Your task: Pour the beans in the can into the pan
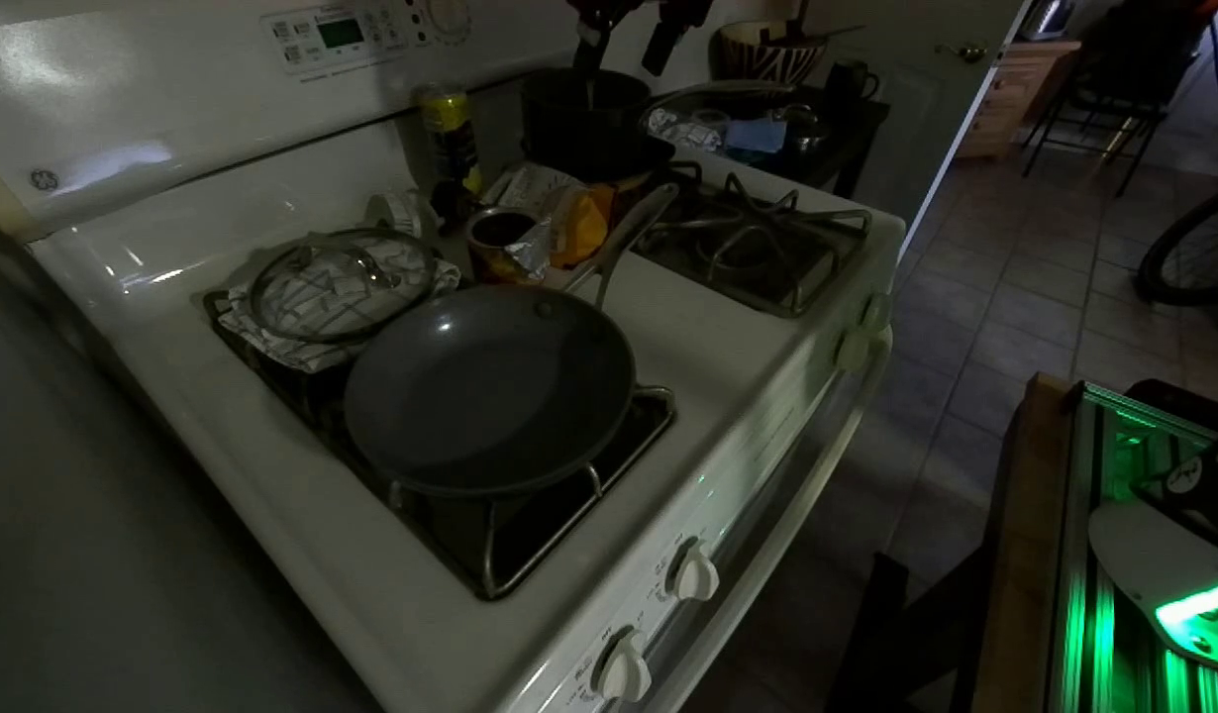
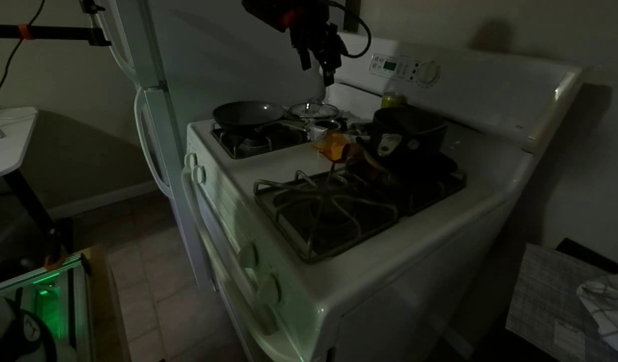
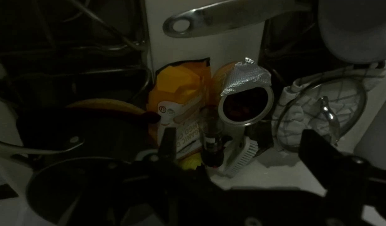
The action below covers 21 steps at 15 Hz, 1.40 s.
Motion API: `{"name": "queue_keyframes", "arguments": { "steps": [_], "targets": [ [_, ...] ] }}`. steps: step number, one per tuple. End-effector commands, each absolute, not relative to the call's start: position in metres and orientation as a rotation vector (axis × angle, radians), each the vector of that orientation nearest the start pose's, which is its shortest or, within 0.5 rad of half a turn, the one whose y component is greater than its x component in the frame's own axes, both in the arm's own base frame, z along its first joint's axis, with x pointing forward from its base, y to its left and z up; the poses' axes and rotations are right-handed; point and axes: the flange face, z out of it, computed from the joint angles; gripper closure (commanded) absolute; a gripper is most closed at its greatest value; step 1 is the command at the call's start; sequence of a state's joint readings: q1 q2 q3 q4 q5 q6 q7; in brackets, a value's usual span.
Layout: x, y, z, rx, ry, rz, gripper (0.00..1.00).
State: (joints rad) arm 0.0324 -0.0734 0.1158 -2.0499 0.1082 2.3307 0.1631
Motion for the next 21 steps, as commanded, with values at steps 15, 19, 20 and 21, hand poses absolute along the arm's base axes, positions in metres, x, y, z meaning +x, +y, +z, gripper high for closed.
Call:
{"name": "queue_keyframes", "arguments": {
  "steps": [15,19,20,21],
  "targets": [
    [0.663,0.122,0.434,-3.046,-0.477,-0.43,0.07],
    [0.673,0.124,0.41,-3.05,-0.481,-0.381,0.24],
    [0.675,0.124,0.405,-3.051,-0.485,-0.369,0.25],
    [0.676,0.125,0.401,-3.052,-0.489,-0.35,0.24]
  ]
}}
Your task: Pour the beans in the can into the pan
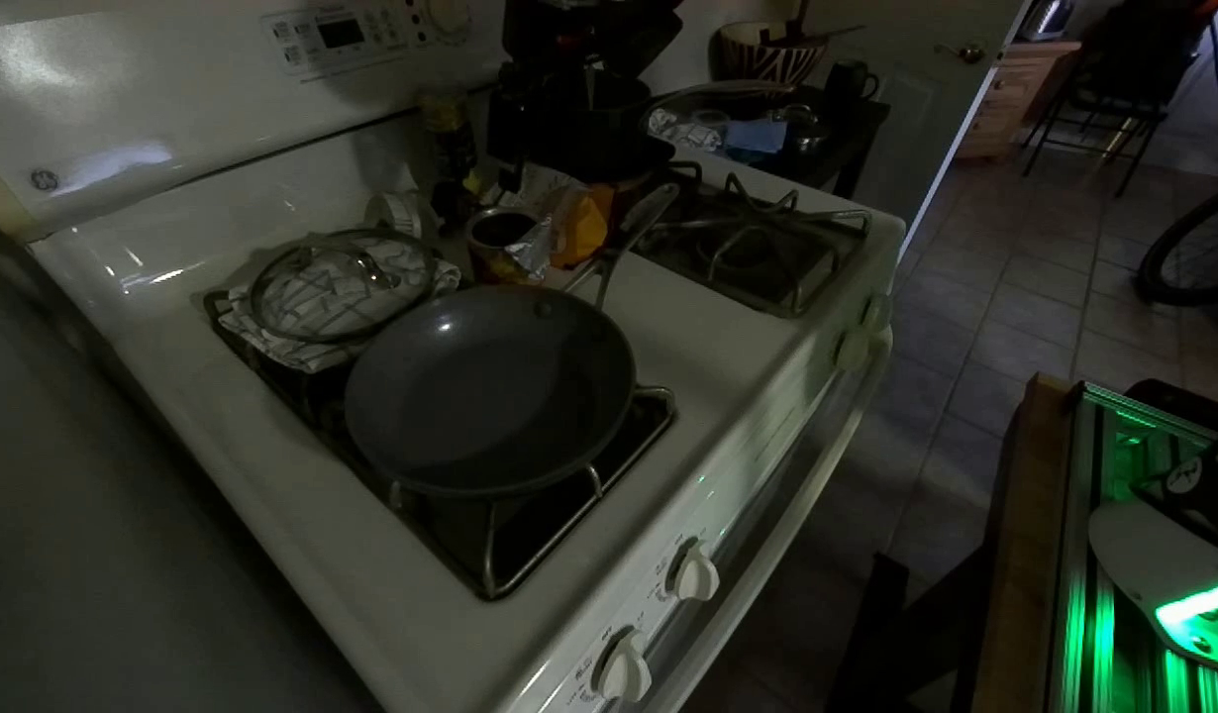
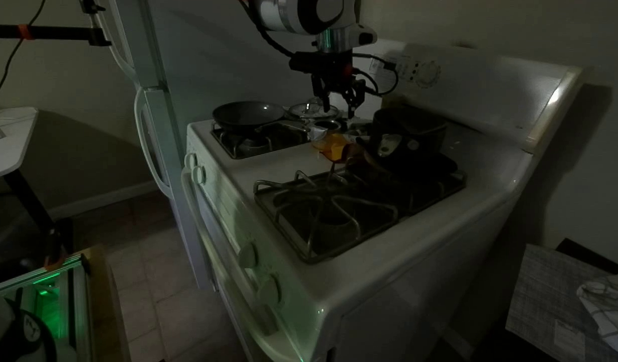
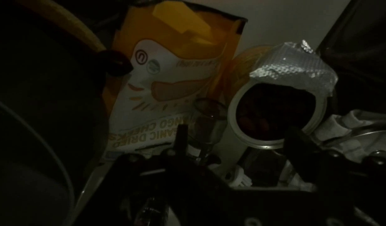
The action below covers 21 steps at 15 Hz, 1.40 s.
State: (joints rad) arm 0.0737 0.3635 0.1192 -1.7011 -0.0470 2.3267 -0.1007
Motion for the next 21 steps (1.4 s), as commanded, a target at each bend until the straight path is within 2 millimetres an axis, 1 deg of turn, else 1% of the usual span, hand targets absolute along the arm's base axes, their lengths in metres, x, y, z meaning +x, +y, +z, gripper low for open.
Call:
{"name": "queue_keyframes", "arguments": {
  "steps": [1,2,3,6,10,11,13,15,17,18,20,21],
  "targets": [
    [0.677,0.126,0.396,-3.05,-0.495,-0.337,0.28],
    [0.678,0.127,0.391,-3.051,-0.501,-0.32,0.25],
    [0.679,0.128,0.386,-3.051,-0.503,-0.303,0.29],
    [0.681,0.127,0.372,-3.057,-0.481,-0.259,0.27],
    [0.687,0.122,0.359,-3.063,-0.448,-0.216,0.33],
    [0.689,0.119,0.359,-3.06,-0.431,-0.216,0.37],
    [0.693,0.116,0.361,-3.054,-0.401,-0.219,0.55],
    [0.694,0.115,0.362,-3.05,-0.389,-0.215,0.78],
    [0.695,0.115,0.362,-3.049,-0.388,-0.196,0.94],
    [0.695,0.117,0.361,-3.048,-0.39,-0.185,0.99],
    [0.693,0.12,0.359,-3.051,-0.405,-0.171,1.0],
    [0.692,0.12,0.359,-3.055,-0.408,-0.166,0.97]
  ]
}}
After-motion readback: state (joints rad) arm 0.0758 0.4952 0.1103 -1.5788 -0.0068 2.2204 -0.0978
